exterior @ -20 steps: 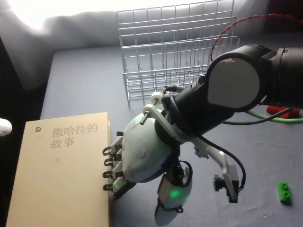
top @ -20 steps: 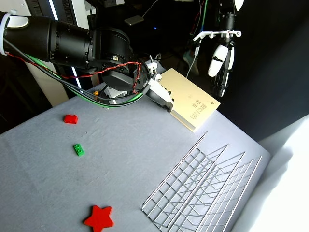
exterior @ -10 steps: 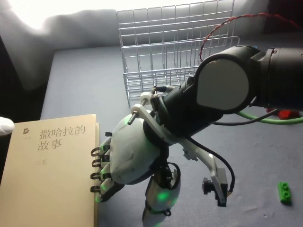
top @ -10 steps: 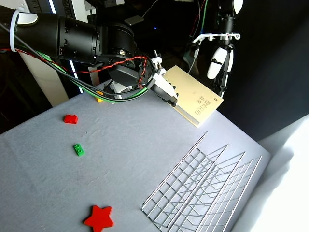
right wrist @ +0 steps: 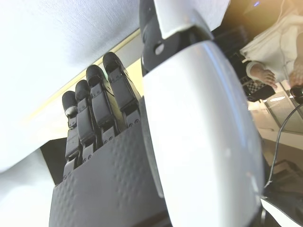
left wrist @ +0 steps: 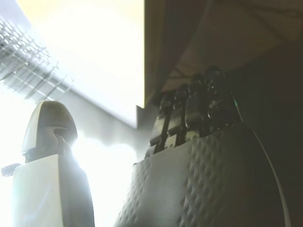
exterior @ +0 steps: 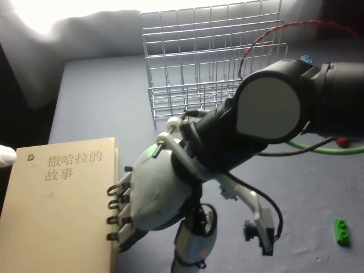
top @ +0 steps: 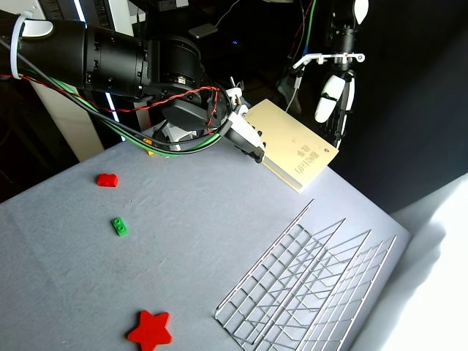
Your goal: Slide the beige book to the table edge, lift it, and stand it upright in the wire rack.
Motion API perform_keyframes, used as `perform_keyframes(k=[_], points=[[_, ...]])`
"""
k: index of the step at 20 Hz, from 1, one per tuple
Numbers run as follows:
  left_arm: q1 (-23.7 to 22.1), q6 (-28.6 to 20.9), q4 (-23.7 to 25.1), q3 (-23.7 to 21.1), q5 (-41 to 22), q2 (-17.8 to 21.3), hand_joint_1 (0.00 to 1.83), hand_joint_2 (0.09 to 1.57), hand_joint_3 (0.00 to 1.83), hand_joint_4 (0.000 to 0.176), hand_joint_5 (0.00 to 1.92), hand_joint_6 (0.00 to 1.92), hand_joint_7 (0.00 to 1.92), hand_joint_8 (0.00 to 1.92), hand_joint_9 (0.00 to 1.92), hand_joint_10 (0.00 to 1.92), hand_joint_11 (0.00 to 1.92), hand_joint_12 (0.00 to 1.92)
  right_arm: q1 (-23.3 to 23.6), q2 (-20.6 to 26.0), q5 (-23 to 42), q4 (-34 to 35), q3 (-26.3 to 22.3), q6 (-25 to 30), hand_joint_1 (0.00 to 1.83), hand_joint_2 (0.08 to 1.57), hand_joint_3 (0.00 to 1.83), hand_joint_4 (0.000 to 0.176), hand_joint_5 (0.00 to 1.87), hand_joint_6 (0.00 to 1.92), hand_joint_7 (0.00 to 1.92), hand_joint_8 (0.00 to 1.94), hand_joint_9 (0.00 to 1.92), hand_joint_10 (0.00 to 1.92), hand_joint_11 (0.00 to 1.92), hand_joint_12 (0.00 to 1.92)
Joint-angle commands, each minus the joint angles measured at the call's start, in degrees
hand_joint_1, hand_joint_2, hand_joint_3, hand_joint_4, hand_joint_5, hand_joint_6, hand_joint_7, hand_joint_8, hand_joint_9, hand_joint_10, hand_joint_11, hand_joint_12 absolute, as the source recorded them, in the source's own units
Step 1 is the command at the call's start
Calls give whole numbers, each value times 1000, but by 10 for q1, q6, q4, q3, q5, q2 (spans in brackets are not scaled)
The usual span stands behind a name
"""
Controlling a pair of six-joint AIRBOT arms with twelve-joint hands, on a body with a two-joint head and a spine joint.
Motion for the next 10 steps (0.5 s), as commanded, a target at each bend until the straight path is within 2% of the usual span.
perform_keyframes(k=[1, 4, 5, 7, 9, 10], points=[[-2, -6, -14, 5, -11, 0, 661, 1025, 2, 0, 0, 0, 0, 0, 0, 0, 0, 0, 0, -1, -37, 15, -4, 7, 228, 1136, 0, 0, 177, 2, 171, 3, 144, 6, 0, 402], [-2, -6, -14, 8, -11, -2, 693, 1019, 0, 0, 0, 0, 0, 0, 0, 0, 0, 0, 2, -9, -42, 15, -4, 7, 258, 1129, 0, 0, 196, 8, 178, 5, 142, 3, 0, 379], [-2, -6, -14, 9, -11, -3, 662, 1021, 0, 0, 0, 0, 0, 0, 0, 0, 0, 0, 3, -10, -42, 15, -5, 7, 257, 1123, 0, 0, 211, 9, 194, 7, 161, 8, 0, 423], [-2, -6, -14, 9, -10, -3, 657, 1025, 2, 0, 0, 0, 0, 0, 0, 0, 0, 0, 3, -10, -37, 15, -6, 8, 194, 1144, 4, 0, 165, 1, 161, 1, 129, 1, 0, 336], [-2, -6, -14, 8, -10, -4, 710, 1022, 0, 0, 0, 0, 0, 0, 0, 0, 0, 0, 1, -9, -35, 15, -6, 6, 216, 1135, 0, 0, 187, 5, 177, 3, 146, 5, 0, 406], [-2, -6, -13, 8, -10, -5, 650, 1029, 3, 0, 0, 0, 0, 0, 0, 0, 0, 0, 0, -8, -35, 15, -6, 5, 240, 1128, 0, 0, 191, 5, 175, 1, 147, 4, 0, 422]])
